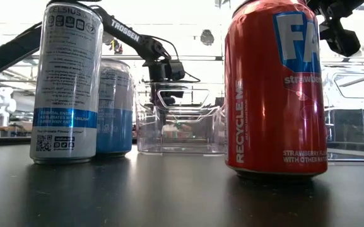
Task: Sort soda cans
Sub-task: Move the top transparent bin to the middle left of the table
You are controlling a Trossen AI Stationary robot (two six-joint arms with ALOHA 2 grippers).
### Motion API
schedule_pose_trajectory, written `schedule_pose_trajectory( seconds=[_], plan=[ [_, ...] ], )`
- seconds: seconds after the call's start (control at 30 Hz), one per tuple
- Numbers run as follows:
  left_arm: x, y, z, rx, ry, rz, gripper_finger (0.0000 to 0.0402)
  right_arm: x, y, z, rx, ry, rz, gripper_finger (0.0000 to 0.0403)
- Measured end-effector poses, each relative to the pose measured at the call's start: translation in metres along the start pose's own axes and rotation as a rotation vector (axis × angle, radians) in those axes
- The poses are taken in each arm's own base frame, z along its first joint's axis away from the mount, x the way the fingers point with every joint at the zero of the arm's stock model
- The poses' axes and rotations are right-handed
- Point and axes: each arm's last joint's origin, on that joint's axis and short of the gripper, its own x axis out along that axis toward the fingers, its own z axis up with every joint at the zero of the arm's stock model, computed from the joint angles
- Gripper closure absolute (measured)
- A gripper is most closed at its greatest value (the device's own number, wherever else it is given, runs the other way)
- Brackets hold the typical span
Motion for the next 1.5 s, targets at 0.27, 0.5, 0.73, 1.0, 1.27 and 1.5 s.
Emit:
schedule_pose_trajectory(
  seconds=[0.27,0.5,0.73,1.0,1.27,1.5],
  plan=[
    [-0.021,-0.001,0.003,-0.037,0.028,0.001,0.0392,0.000,0.000,0.000,-0.025,0.000,0.000,0.0266],
    [-0.062,0.007,0.004,-0.098,-0.020,0.106,0.0394,0.000,0.000,0.000,-0.041,0.000,0.000,0.0266],
    [-0.089,0.003,-0.005,-0.142,0.000,0.120,0.0394,0.000,0.000,0.000,-0.068,0.003,0.001,0.0266],
    [-0.114,-0.005,-0.015,-0.167,0.022,0.095,0.0394,0.000,0.000,-0.001,-0.111,0.028,0.005,0.0266],
    [-0.148,-0.015,-0.026,-0.262,0.016,0.129,0.0394,0.000,0.000,-0.002,-0.139,0.076,0.015,0.0266],
    [-0.196,-0.025,-0.047,-0.389,-0.023,0.149,0.0394,0.000,0.000,-0.002,-0.178,0.079,0.017,0.0266]
  ],
)
